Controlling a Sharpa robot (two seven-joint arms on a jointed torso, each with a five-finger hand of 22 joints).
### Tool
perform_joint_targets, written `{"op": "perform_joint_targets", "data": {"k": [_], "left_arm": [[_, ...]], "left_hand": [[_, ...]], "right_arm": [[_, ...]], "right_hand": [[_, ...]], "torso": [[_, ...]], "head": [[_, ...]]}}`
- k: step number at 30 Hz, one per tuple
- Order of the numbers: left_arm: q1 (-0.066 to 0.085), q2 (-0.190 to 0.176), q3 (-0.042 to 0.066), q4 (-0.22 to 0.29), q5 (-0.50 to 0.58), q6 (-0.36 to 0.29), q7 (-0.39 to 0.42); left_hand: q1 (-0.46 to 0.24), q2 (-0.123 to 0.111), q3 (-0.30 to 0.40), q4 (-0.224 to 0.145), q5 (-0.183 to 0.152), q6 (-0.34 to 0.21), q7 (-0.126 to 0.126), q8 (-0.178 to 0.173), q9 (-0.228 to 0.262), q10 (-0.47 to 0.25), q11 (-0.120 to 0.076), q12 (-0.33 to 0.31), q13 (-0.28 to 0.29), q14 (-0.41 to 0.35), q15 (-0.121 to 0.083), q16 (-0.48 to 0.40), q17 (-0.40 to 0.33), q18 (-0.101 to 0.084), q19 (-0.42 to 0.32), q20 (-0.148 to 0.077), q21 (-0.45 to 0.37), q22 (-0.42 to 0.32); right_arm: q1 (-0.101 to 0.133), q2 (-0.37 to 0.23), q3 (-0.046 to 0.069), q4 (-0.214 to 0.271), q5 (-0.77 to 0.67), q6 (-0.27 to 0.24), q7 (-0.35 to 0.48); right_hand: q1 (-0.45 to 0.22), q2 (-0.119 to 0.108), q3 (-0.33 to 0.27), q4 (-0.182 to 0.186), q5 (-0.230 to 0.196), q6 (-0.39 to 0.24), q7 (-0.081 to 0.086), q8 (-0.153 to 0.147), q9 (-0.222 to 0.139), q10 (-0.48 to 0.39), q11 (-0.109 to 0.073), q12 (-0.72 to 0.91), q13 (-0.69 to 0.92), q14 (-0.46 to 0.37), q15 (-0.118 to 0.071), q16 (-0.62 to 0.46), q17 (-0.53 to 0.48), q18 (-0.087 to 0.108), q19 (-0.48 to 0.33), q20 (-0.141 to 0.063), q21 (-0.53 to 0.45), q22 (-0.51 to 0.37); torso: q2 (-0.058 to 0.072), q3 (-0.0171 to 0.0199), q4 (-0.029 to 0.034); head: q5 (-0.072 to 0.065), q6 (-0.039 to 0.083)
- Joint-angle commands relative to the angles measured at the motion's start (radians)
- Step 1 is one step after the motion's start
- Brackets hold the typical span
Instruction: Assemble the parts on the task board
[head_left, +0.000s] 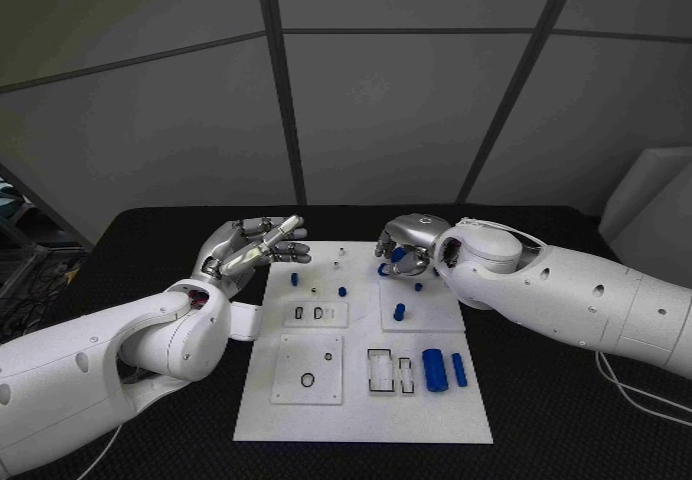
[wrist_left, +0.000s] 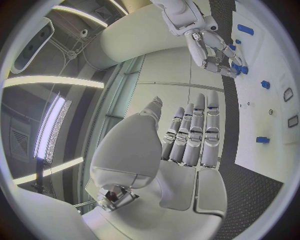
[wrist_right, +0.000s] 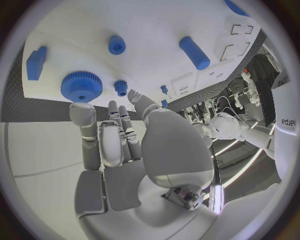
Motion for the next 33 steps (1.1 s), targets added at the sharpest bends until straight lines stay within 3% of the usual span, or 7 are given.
{"op": "perform_joint_targets", "data": {"k": [1,21,33], "left_arm": [[0.002,-0.002,0.001,0.001,-0.008,0.014,0.003],[0.002,-0.001,0.001,0.001,-0.008,0.016,0.002],[0.002,-0.001,0.001,0.002,-0.008,0.019,0.001]], "left_hand": [[0.004,0.001,-0.006,0.000,-0.004,0.006,0.000,-0.006,-0.001,0.003,0.002,-0.005,-0.001,0.004,0.000,-0.006,0.001,-0.003,0.007,0.000,0.005,0.001],[0.004,0.001,-0.006,0.000,-0.004,0.006,0.000,-0.007,-0.001,0.003,0.002,-0.005,-0.001,0.004,0.000,-0.006,0.002,-0.003,0.007,0.000,0.005,0.001],[0.004,0.002,-0.006,0.000,-0.003,0.007,0.002,-0.007,-0.001,0.002,0.003,-0.006,-0.001,0.004,0.000,-0.007,0.003,-0.003,0.008,0.000,0.005,0.001]], "right_arm": [[0.002,0.004,0.001,-0.006,-0.011,0.030,0.003],[0.002,0.026,0.000,-0.038,-0.012,0.059,0.010],[0.002,0.041,0.000,-0.053,-0.010,0.072,0.018]], "right_hand": [[0.008,0.003,0.008,0.000,-0.007,0.007,0.000,0.006,0.002,0.008,0.000,0.007,0.001,0.049,0.000,0.006,0.003,-0.016,0.005,-0.002,0.006,0.002],[0.006,0.001,0.017,0.006,-0.013,0.012,0.000,0.005,0.001,0.023,-0.003,0.008,0.002,0.049,-0.001,0.013,0.010,-0.017,0.007,-0.003,0.017,0.014],[0.014,0.013,0.048,0.012,-0.016,0.038,-0.001,0.012,0.004,0.049,-0.007,0.008,0.002,0.048,-0.004,0.022,0.018,-0.018,0.005,-0.006,0.030,0.026]], "torso": [[0.001,0.0001,-0.0009],[0.004,-0.0002,-0.0002],[0.005,-0.0003,0.0000]], "head": [[0.000,-0.002],[0.006,-0.006],[0.006,-0.010]]}}
